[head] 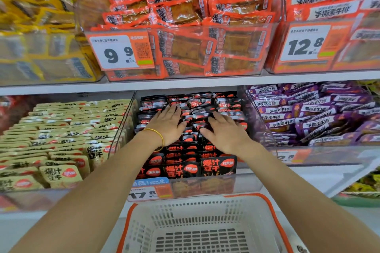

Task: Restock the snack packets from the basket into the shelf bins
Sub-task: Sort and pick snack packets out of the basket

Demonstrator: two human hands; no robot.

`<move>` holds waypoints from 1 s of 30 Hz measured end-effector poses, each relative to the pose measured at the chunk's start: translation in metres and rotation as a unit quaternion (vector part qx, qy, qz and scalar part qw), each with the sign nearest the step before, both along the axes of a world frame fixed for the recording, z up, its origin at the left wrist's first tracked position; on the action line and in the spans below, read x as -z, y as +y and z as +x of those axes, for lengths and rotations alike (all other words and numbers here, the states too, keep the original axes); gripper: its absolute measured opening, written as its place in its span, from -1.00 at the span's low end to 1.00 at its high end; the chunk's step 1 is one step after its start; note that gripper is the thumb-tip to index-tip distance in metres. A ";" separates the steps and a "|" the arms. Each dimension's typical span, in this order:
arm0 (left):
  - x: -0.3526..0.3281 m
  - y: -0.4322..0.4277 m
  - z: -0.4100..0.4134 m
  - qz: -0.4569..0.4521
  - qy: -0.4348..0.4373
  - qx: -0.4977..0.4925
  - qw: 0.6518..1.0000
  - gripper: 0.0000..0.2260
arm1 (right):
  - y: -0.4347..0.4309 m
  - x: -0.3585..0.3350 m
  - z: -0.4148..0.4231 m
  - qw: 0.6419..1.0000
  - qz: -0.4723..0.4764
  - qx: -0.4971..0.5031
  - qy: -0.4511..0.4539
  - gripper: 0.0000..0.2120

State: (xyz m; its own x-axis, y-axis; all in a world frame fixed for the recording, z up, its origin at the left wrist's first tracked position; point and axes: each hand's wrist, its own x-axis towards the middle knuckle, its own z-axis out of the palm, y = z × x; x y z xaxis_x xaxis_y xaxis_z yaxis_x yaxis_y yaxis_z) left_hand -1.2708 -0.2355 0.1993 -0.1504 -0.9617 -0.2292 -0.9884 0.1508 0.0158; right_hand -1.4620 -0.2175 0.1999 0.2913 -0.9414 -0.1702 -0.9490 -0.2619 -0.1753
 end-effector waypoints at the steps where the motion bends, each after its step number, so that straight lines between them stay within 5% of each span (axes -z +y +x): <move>1: 0.000 0.001 0.001 0.000 0.000 0.002 1.000 -0.45 | 0.000 0.001 0.001 1.000 -0.019 0.003 0.007 -0.39; 5: 0.000 -0.002 -0.003 -0.010 0.009 0.019 1.000 -0.47 | -0.016 -0.006 0.018 0.996 -0.083 -0.021 -0.033 -0.50; 10: 0.003 0.000 -0.003 -0.017 0.014 0.010 1.000 -0.48 | -0.039 0.003 0.038 0.999 -0.019 -0.041 -0.019 -0.49; 17: 0.004 0.000 -0.001 -0.038 0.023 0.015 0.999 -0.49 | -0.047 -0.002 0.047 0.996 -0.083 -0.035 -0.026 -0.48; 30: -0.001 0.006 0.012 -0.052 0.041 -0.033 0.997 -0.48 | -0.054 0.001 0.043 0.999 -0.042 -0.015 0.013 -0.50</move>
State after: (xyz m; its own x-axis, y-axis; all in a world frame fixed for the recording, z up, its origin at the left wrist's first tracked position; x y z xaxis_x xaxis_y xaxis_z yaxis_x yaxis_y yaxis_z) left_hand -1.2587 -0.2296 0.2002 -0.1007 -0.9880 -0.1168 -0.9923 0.0912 0.0842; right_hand -1.4189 -0.2715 0.1986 0.3154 -0.9437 -0.0997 -0.9447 -0.3023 -0.1270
